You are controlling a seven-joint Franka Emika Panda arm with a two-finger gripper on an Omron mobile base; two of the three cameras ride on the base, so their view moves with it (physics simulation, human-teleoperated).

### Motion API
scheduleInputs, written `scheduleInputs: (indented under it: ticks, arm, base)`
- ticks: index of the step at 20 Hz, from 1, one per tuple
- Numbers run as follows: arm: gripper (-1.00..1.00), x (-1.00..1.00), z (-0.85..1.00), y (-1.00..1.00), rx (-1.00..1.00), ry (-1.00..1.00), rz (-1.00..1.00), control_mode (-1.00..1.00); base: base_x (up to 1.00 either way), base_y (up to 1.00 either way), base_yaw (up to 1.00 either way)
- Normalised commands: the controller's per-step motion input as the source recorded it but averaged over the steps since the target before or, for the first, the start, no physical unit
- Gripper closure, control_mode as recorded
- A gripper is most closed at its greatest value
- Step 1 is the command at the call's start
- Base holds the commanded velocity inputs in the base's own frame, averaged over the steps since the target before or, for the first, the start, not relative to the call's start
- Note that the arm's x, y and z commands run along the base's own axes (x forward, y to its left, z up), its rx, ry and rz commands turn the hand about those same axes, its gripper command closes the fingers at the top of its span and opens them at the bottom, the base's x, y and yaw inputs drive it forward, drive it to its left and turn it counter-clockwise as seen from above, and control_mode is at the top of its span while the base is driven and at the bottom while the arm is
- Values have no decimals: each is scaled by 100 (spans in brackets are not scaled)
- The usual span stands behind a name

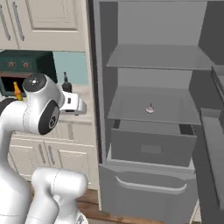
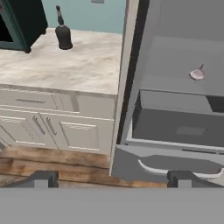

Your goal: Place the beer and liquor on the top shelf of the fridge to keep them out of children's reach, and place the garlic on lower shelves for easy access.

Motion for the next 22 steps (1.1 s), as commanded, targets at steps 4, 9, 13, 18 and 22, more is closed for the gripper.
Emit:
scheduleInputs:
  ticks: [4, 9, 13, 18, 22]
  arm:
    - [-100, 0, 0, 0, 0, 0, 0, 100]
    - [-100, 0, 0, 0, 0, 0, 0, 100]
    - [-100, 0, 0, 0, 0, 0, 0, 100]
    - [-100, 0, 0, 0, 0, 0, 0, 100]
    - [-100, 0, 0, 0, 0, 0, 0, 100]
  base:
    - [7, 100, 0]
    - [19, 100, 0]
    - [37, 100, 0]
    - [58, 85, 0]
    - [60, 60, 0]
